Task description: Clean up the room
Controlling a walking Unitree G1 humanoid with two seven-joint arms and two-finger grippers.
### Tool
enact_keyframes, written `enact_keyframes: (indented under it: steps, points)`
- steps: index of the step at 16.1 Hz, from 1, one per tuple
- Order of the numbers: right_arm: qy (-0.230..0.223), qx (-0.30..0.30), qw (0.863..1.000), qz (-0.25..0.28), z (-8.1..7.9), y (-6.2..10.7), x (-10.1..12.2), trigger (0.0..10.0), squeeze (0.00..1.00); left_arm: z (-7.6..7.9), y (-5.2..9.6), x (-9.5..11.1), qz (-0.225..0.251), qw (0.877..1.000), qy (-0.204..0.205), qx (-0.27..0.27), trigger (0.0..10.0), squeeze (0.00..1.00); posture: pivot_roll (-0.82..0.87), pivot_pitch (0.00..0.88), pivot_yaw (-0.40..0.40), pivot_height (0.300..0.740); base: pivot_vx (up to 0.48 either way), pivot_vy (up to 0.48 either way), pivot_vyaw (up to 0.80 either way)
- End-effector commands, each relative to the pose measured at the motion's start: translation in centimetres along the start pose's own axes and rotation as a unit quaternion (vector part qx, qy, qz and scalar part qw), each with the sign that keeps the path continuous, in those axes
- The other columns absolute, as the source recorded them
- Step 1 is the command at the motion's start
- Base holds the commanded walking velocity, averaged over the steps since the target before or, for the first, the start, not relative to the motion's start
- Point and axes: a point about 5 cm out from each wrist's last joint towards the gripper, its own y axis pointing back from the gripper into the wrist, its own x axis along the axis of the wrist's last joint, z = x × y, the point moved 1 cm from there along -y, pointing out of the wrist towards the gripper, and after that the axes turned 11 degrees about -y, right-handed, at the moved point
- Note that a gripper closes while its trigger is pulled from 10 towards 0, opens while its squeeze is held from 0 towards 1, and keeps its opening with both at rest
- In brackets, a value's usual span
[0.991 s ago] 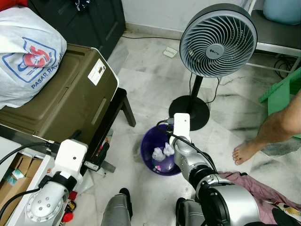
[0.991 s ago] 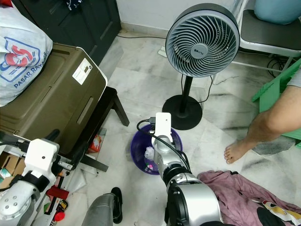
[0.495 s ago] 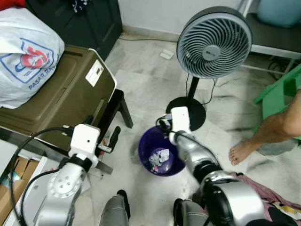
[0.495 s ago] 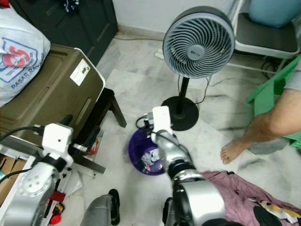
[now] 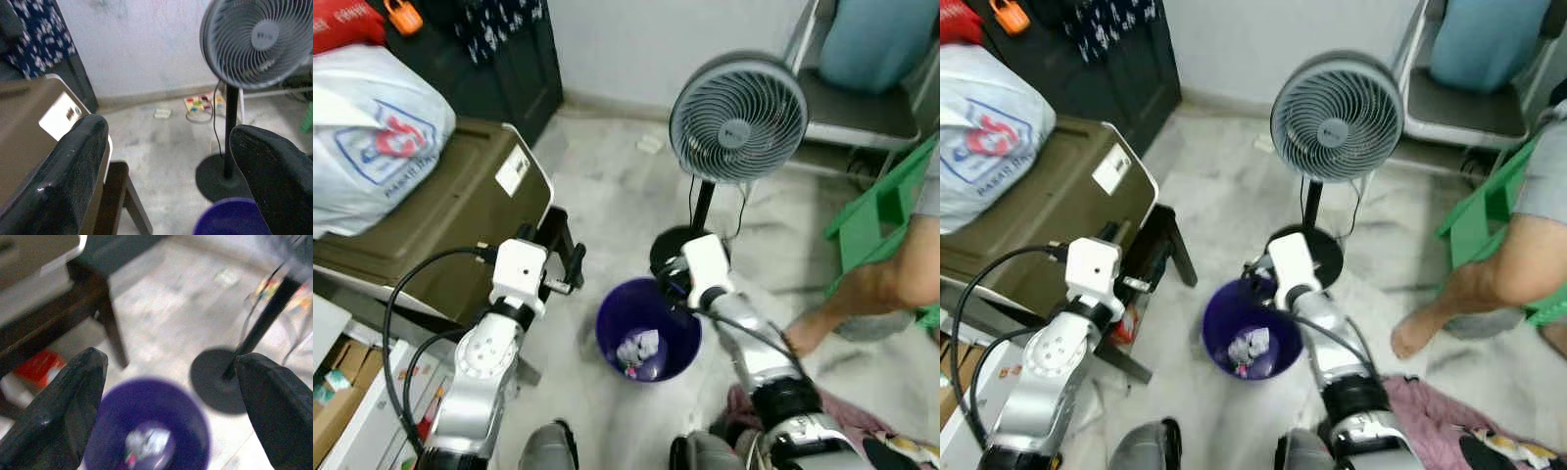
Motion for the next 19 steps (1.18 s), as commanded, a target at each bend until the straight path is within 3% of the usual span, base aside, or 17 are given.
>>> enact_keyframes:
  steps: [1, 2, 4, 5, 9, 12, 14, 17, 19]
  points:
    - [-0.01, -0.029, 0.999, 0.036, 0.6, 0.7, 1.0, 10.0, 0.0, -0.5, -0.2, 0.1, 0.006, 1.0, -0.003, 0.02, 10.0, 0.0, -0.07, 0.012, 0.04, 0.74, 0.0, 0.0, 0.0]
    - [-0.015, -0.042, 0.998, 0.045, 0.8, 0.9, 1.1, 10.0, 0.0, -0.6, -0.3, 0.3, 0.011, 1.0, -0.001, 0.027, 10.0, 0.0, -0.07, 0.01, 0.04, 0.74, 0.0, 0.0, 0.0]
    - [-0.035, -0.102, 0.992, 0.071, 2.9, 2.3, 2.1, 10.0, 0.0, -0.9, -0.5, 0.4, 0.021, 0.999, 0.003, 0.043, 10.0, 0.0, -0.07, 0.0, 0.017, 0.74, 0.0, 0.0, 0.0]
    - [-0.034, -0.106, 0.991, 0.073, 3.1, 2.4, 2.1, 10.0, 0.0, -0.9, -0.5, 0.3, 0.021, 0.999, 0.003, 0.044, 10.0, 0.0, -0.07, 0.0, 0.014, 0.74, 0.0, 0.0, 0.0]
    - [-0.043, -0.087, 0.99, 0.099, 2.3, 2.1, 2.9, 10.0, 0.0, -1.2, -0.5, -0.3, 0.007, 0.996, -0.012, 0.086, 10.0, 0.0, -0.06, 0.0, 0.006, 0.74, 0.0, 0.0, 0.0]
    - [-0.054, -0.085, 0.99, 0.097, 1.5, 1.6, 2.9, 10.0, 0.0, -1.1, -0.7, -0.4, 0.01, 0.997, -0.001, 0.08, 10.0, 0.0, -0.05, 0.0, -0.001, 0.74, 0.0, 0.0, 0.0]
    - [-0.025, -0.077, 0.99, 0.111, 1.3, 1.6, 3.2, 10.0, 0.0, -1.3, -0.4, -0.5, 0.012, 0.996, 0.009, 0.085, 10.0, 0.0, -0.04, 0.0, -0.006, 0.74, 0.0, 0.0, 0.0]
    - [-0.055, -0.103, 0.98, 0.164, 3.1, 4.0, 3.7, 10.0, 0.0, -1.9, 0.3, -1.1, 0.003, 0.994, 0.013, 0.11, 10.0, 0.0, -0.07, 0.0, -0.004, 0.74, 0.0, 0.0, 0.0]
    - [-0.052, -0.108, 0.978, 0.172, 4.1, 5.9, 3.3, 10.0, 0.0, -1.8, 0.3, -1.2, 0.0, 0.994, 0.019, 0.108, 10.0, 0.0, -0.09, 0.0, -0.001, 0.74, 0.0, 0.0, 0.0]
